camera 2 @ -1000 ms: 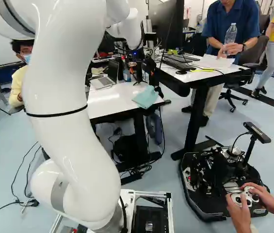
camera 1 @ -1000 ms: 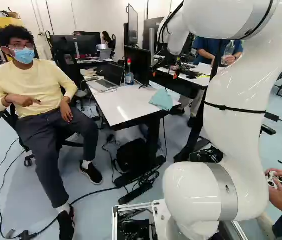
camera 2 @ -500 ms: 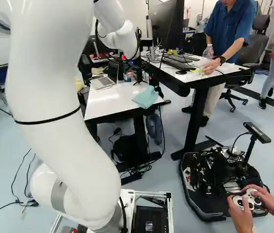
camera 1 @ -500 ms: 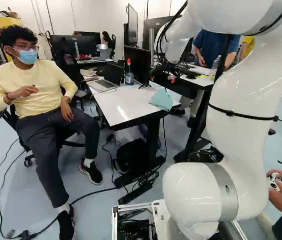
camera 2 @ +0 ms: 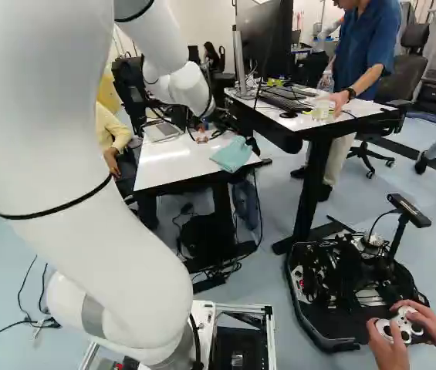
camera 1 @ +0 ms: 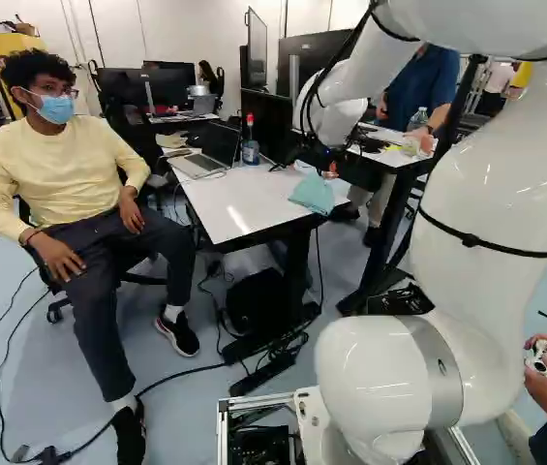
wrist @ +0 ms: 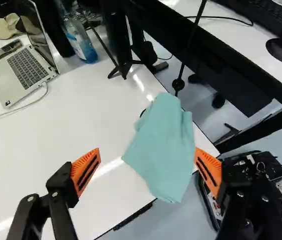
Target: Clean the table with the green towel
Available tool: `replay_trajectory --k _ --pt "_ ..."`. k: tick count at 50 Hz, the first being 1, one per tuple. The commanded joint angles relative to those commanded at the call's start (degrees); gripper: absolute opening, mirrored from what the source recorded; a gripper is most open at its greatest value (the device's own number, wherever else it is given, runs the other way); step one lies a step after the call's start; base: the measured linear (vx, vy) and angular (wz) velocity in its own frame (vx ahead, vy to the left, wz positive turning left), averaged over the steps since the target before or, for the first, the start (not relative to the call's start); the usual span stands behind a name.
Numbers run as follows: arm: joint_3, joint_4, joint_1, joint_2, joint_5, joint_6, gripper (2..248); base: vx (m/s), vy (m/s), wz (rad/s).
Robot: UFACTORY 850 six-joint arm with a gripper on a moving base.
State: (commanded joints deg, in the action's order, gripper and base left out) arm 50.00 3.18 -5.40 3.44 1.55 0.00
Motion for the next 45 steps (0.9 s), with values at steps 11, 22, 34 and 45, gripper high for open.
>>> replay_trajectory --k 11,22,34,45 --pt "-7.7 -0.5 0.9 -3.3 8.3 0.0 247 0.000 0.000 0.000" --pt "-14.7 -1.0 1.8 -6.3 15.8 0.0 247 0.000 0.000 0.000" --pt "-21.5 -1.5 2.6 -9.3 23.2 0.0 247 0.000 0.000 0.000" --pt "-27.0 -1.9 3.2 -11.7 29.1 0.0 247 0.000 0.000 0.000"
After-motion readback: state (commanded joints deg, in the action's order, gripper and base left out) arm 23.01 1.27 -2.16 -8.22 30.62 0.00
